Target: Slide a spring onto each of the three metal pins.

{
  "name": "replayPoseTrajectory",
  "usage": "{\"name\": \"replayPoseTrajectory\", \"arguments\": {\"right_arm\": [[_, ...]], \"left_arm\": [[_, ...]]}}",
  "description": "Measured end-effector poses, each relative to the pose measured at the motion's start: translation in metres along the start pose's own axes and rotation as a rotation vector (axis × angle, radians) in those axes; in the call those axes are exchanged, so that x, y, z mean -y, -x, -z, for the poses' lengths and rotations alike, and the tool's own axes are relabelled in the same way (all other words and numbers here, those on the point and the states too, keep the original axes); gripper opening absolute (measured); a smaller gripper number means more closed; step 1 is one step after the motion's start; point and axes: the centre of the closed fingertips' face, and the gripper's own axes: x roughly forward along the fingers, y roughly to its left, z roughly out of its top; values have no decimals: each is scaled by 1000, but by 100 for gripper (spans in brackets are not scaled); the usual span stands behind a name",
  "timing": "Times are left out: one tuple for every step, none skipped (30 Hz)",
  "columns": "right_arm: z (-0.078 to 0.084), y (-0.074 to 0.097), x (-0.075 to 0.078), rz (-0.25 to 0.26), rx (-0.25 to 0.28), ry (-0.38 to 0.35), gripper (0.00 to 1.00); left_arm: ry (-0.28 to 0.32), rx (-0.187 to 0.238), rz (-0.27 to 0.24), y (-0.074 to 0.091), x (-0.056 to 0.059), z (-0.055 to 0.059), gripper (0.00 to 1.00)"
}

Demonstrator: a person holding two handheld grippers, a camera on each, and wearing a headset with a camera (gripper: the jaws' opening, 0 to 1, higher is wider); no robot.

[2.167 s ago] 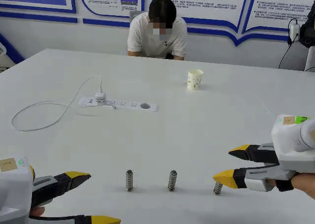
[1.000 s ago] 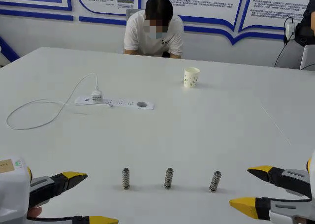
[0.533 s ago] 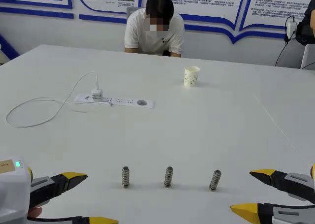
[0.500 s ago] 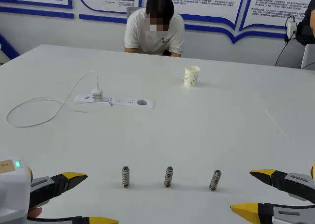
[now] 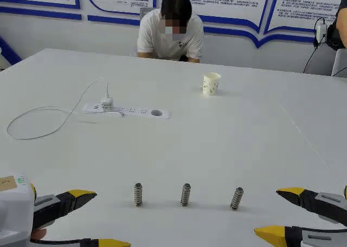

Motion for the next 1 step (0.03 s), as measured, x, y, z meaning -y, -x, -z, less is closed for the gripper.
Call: {"name": "replayPoseTrajectory", "arguments": {"right_arm": [[1, 0, 0, 0, 0, -1, 65]], "left_arm": [[0, 0, 1, 0, 0, 0, 77]]}}
